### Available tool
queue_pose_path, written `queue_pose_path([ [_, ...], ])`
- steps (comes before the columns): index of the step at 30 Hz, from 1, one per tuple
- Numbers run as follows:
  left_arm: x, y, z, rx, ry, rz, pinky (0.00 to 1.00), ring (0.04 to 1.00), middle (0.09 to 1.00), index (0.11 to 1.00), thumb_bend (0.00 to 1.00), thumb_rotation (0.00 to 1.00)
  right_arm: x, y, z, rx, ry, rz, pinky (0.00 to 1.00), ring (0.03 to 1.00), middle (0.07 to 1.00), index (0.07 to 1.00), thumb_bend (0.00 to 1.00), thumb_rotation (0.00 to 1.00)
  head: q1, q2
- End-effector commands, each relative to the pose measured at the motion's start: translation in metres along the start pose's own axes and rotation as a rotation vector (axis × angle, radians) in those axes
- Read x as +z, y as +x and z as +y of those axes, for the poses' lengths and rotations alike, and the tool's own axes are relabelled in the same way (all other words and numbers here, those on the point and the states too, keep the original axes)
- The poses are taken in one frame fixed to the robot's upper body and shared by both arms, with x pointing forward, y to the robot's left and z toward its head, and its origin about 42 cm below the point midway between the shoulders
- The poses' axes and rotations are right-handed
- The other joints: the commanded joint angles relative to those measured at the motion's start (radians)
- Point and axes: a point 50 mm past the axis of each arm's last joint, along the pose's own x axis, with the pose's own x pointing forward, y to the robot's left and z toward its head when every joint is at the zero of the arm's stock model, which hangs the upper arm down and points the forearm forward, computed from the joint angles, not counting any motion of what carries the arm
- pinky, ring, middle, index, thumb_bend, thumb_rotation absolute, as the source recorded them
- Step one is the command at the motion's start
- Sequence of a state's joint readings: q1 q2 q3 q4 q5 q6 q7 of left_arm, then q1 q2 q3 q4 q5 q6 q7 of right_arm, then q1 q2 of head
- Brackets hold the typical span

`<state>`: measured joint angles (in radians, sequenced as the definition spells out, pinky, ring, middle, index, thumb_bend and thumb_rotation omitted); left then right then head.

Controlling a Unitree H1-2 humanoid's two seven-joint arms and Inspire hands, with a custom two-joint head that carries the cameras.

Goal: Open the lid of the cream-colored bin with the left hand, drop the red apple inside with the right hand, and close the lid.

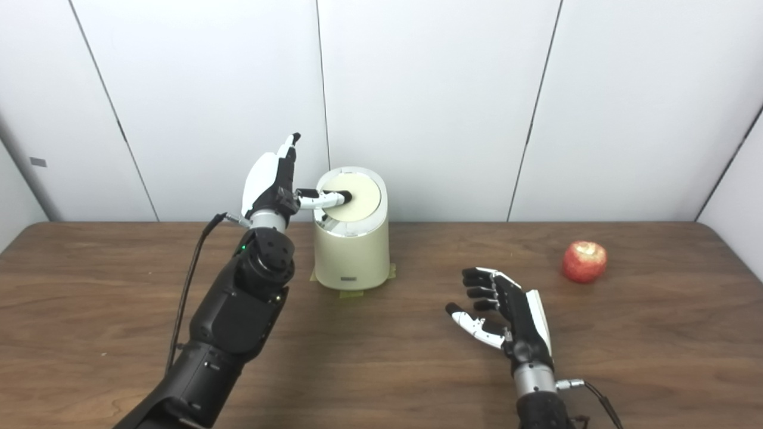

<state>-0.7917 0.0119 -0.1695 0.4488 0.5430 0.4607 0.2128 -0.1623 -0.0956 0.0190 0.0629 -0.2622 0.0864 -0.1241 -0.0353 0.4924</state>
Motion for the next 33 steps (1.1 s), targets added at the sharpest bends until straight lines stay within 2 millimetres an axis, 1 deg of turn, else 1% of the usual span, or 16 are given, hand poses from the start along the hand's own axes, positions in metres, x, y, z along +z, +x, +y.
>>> queue_pose_path([
  [1, 0.03, 0.009, 0.011, 0.063, 0.044, -0.06, 1.0, 1.0, 1.0, 1.0, 0.9, 0.05, 0.009, 0.005, 0.0, 0.016, -0.011, -0.019, 0.61, 0.67, 0.686, 0.666, 0.3, 0.0, -0.001, 0.002],
  [4, 0.029, 0.011, 0.01, 0.059, 0.08, -0.057, 1.0, 1.0, 1.0, 1.0, 0.92, 0.02, 0.01, 0.005, 0.001, 0.02, -0.028, -0.02, 0.6, 0.665, 0.682, 0.664, 0.3, 0.0, -0.003, 0.006],
  [8, 0.029, 0.013, 0.013, 0.036, 0.12, -0.056, 1.0, 1.0, 1.0, 1.0, 0.94, 0.04, 0.01, 0.006, 0.002, 0.018, -0.054, -0.012, 0.57, 0.645, 0.669, 0.654, 0.31, 0.0, -0.005, 0.005],
  [11, 0.028, 0.012, 0.012, 0.052, 0.187, -0.068, 1.0, 1.0, 1.0, 1.0, 0.95, 0.02, 0.01, 0.006, 0.002, 0.017, -0.057, -0.009, 0.56, 0.64, 0.664, 0.652, 0.31, 0.03, -0.003, 0.006],
  [15, 0.023, 0.009, 0.006, 0.115, 0.463, -0.142, 1.0, 1.0, 1.0, 1.0, 0.95, 0.03, 0.011, 0.007, 0.002, 0.021, -0.059, -0.013, 0.58, 0.648, 0.67, 0.657, 0.31, 0.0, -0.002, 0.006],
  [17, 0.022, 0.008, 0.004, 0.141, 0.565, -0.172, 1.0, 1.0, 1.0, 1.0, 0.94, 0.04, 0.01, 0.007, 0.002, 0.022, -0.059, -0.011, 0.56, 0.633, 0.659, 0.653, 0.31, 0.0, -0.001, 0.006],
  [19, 0.021, 0.007, 0.002, 0.162, 0.645, -0.194, 1.0, 1.0, 1.0, 1.0, 0.94, 0.03, 0.01, 0.007, 0.002, 0.023, -0.064, -0.009, 0.55, 0.63, 0.656, 0.653, 0.31, 0.03, 0.0, 0.007],
  [22, 0.02, 0.005, 0.001, 0.149, 0.727, -0.2, 1.0, 1.0, 1.0, 1.0, 0.86, 0.0, 0.011, 0.007, 0.002, 0.029, -0.065, -0.013, 0.57, 0.644, 0.666, 0.654, 0.31, 0.02, 0.0, 0.009],
  [25, 0.018, 0.004, 0.001, 0.102, 0.774, -0.172, 1.0, 1.0, 1.0, 1.0, 0.92, 0.04, 0.011, 0.007, 0.002, 0.028, -0.062, -0.009, 0.57, 0.641, 0.664, 0.652, 0.31, 0.02, 0.0, 0.01],
  [26, 0.017, 0.004, 0.001, 0.087, 0.786, -0.166, 1.0, 1.0, 1.0, 1.0, 0.89, 0.02, 0.011, 0.007, 0.002, 0.027, -0.063, -0.008, 0.56, 0.637, 0.661, 0.651, 0.31, 0.03, 0.0, 0.01],
  [28, 0.014, 0.002, 0.0, 0.062, 0.816, -0.156, 1.0, 1.0, 1.0, 1.0, 0.77, 0.0, 0.012, 0.006, 0.002, 0.028, -0.064, -0.007, 0.53, 0.618, 0.65, 0.648, 0.32, 0.03, -0.002, 0.012],
  [29, 0.013, 0.002, -0.001, 0.056, 0.824, -0.152, 1.0, 1.0, 1.0, 1.0, 0.73, 0.0, 0.012, 0.006, 0.002, 0.029, -0.065, -0.007, 0.54, 0.623, 0.654, 0.649, 0.31, 0.03, -0.003, 0.011],
  [30, 0.012, 0.001, -0.001, 0.05, 0.829, -0.146, 1.0, 1.0, 1.0, 1.0, 0.72, 0.0, 0.013, 0.006, 0.002, 0.031, -0.067, -0.007, 0.54, 0.626, 0.655, 0.65, 0.31, 0.03, -0.004, 0.012],
  [31, 0.01, 0.001, -0.001, 0.047, 0.822, -0.14, 1.0, 1.0, 1.0, 1.0, 0.74, 0.0, 0.013, 0.006, 0.002, 0.032, -0.065, -0.007, 0.54, 0.624, 0.654, 0.65, 0.31, 0.03, -0.004, 0.012],
  [32, 0.008, 0.001, -0.001, 0.051, 0.794, -0.134, 1.0, 1.0, 1.0, 1.0, 0.78, 0.04, 0.013, 0.005, 0.002, 0.031, -0.064, -0.004, 0.54, 0.624, 0.653, 0.65, 0.31, 0.04, -0.004, 0.012],
  [33, 0.006, 0.001, -0.001, 0.059, 0.768, -0.128, 1.0, 1.0, 1.0, 1.0, 0.78, 0.25, 0.013, 0.005, 0.002, 0.029, -0.06, 0.002, 0.55, 0.632, 0.656, 0.649, 0.32, 0.05, -0.004, 0.012],
])
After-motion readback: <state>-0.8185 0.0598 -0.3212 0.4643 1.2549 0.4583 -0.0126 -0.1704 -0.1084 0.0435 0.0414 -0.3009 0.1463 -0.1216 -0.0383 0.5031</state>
